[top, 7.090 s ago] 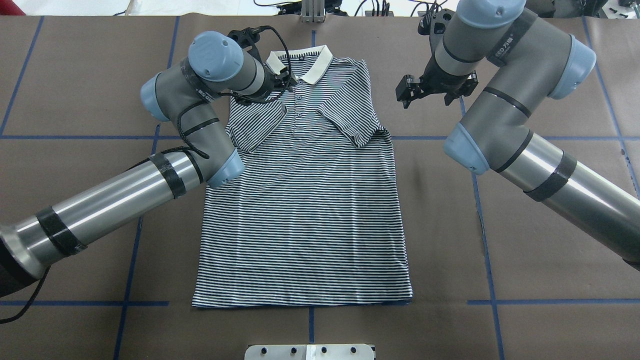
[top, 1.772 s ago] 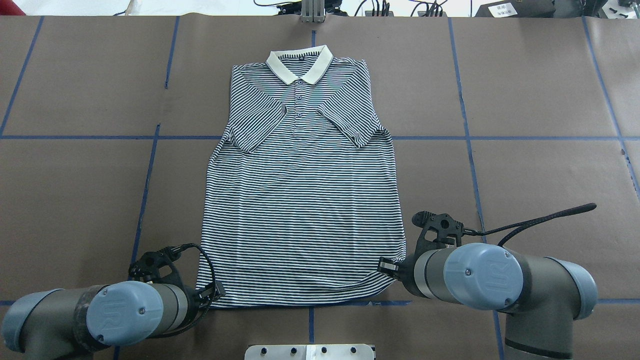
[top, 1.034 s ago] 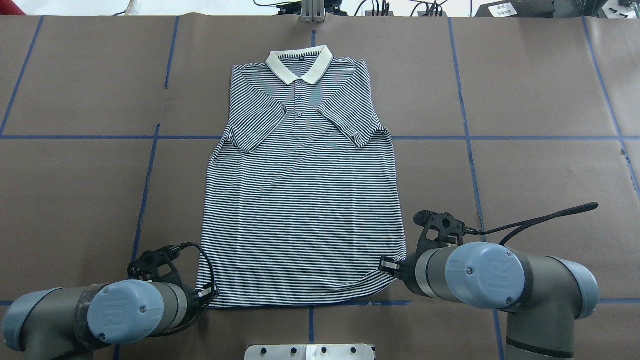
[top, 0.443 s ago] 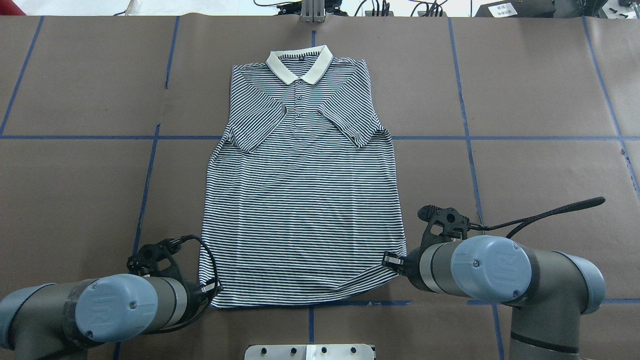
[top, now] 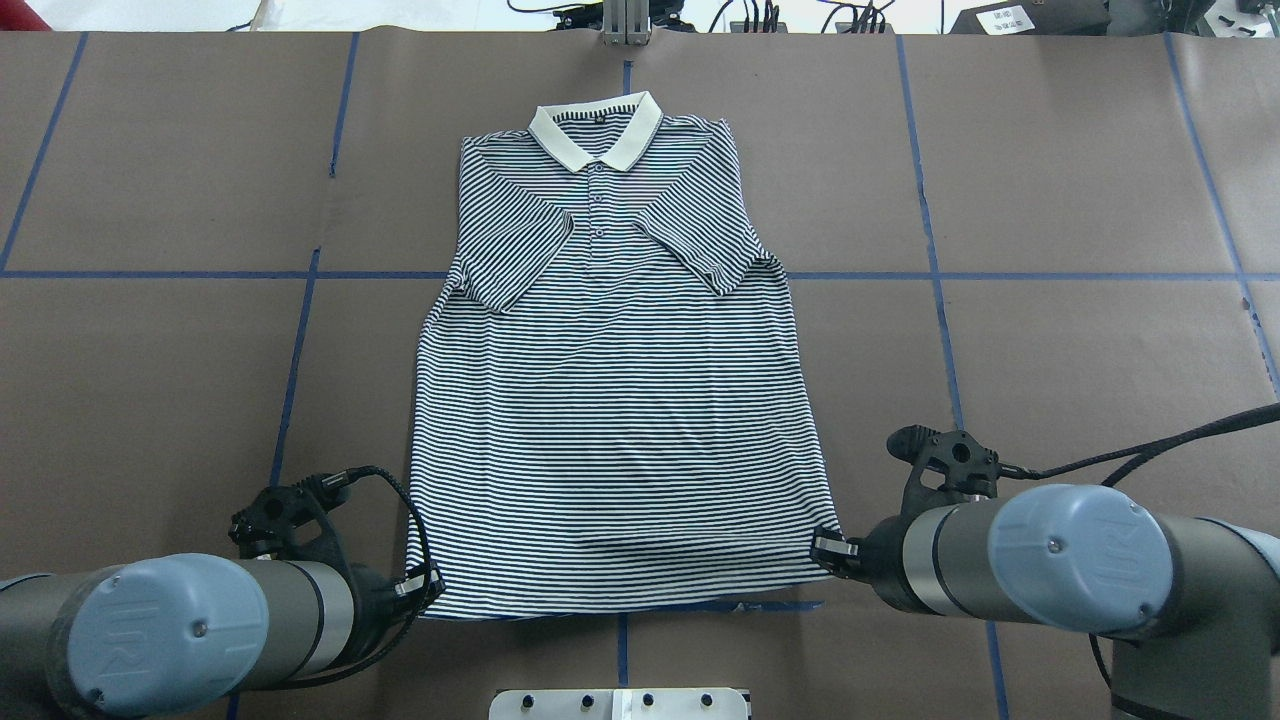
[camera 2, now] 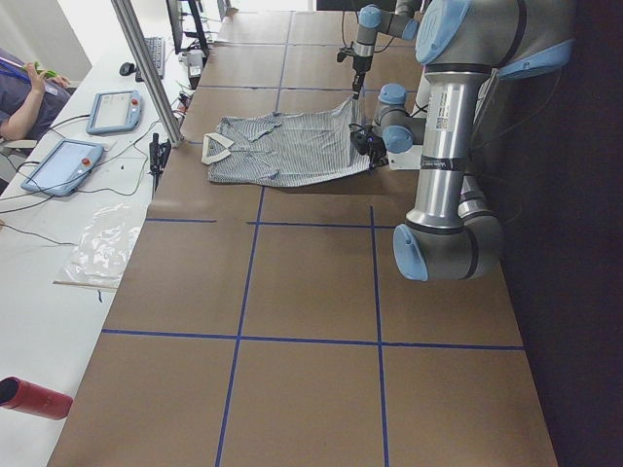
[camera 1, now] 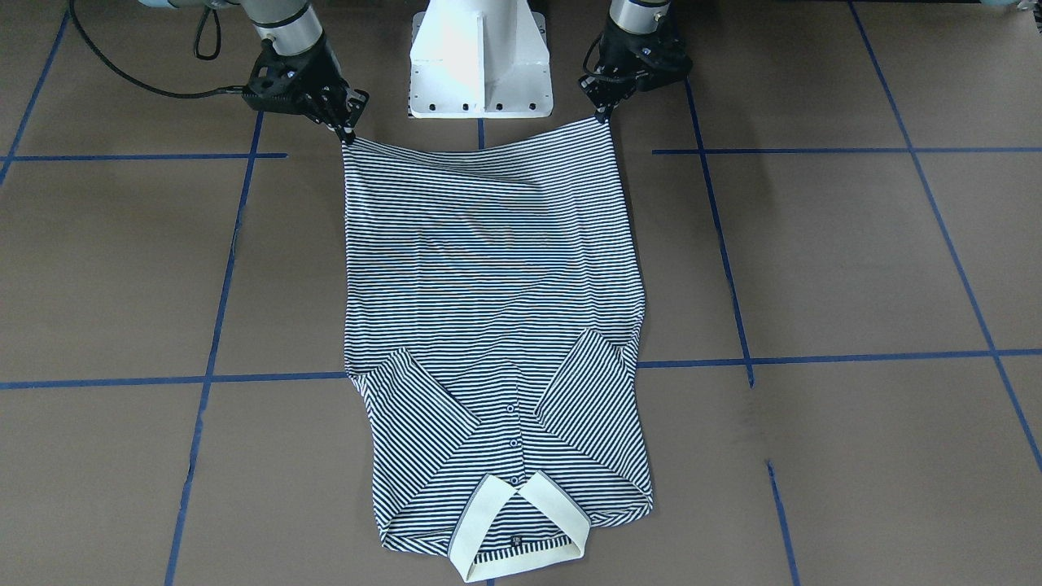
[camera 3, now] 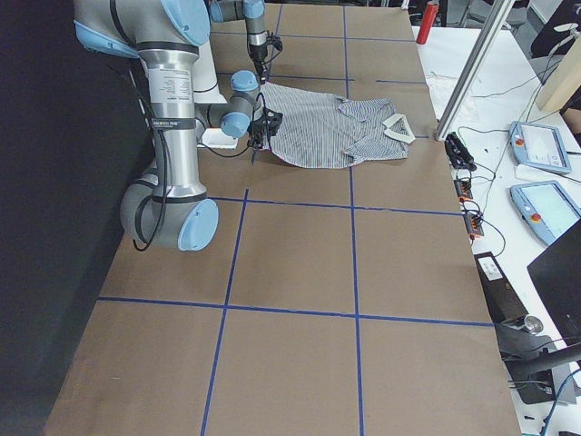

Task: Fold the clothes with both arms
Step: 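Grasp both hem corners nearest the robot with left and right grippers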

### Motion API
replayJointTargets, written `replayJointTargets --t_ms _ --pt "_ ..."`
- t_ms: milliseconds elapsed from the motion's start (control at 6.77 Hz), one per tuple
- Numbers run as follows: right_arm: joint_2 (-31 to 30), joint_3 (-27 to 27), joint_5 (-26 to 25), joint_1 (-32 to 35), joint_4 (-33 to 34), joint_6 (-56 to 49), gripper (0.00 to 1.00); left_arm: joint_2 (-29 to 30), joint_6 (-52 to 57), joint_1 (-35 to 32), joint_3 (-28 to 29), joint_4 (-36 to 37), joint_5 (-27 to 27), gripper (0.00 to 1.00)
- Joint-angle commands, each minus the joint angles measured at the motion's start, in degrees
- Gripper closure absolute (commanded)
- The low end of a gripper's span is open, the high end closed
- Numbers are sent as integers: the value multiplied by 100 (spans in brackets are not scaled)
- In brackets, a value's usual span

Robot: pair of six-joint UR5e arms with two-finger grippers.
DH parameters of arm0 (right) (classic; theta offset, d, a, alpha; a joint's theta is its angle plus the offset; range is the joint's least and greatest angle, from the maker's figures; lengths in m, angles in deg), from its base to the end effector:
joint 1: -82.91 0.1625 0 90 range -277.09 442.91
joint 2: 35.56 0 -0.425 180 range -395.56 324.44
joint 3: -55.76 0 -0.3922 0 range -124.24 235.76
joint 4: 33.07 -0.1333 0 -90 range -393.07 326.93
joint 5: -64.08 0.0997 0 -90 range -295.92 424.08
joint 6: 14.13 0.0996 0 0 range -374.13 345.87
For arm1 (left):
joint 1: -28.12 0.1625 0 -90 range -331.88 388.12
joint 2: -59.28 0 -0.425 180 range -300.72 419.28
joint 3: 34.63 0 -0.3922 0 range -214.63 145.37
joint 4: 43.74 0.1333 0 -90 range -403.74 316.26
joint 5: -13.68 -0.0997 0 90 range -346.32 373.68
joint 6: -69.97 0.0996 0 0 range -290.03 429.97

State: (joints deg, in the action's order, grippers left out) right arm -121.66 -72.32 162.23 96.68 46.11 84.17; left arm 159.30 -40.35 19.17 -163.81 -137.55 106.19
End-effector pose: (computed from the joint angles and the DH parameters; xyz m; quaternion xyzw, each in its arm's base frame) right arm -0.4177 -0.2251 0.3044 -0.0424 -0.4460 0.1400 0.8830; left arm 0.4439 -0.2004 0.2644 -0.0637 0.4420 -0.2166 0.8681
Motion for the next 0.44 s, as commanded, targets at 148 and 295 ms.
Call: replayJointTargets --t_ms 148,295 --pt "-862 -927 161 -690 10 258 100 -17 2 462 -1193 782 13 100" --pt "-899 -1060 170 -701 1 260 100 -9 2 542 -1319 968 13 100"
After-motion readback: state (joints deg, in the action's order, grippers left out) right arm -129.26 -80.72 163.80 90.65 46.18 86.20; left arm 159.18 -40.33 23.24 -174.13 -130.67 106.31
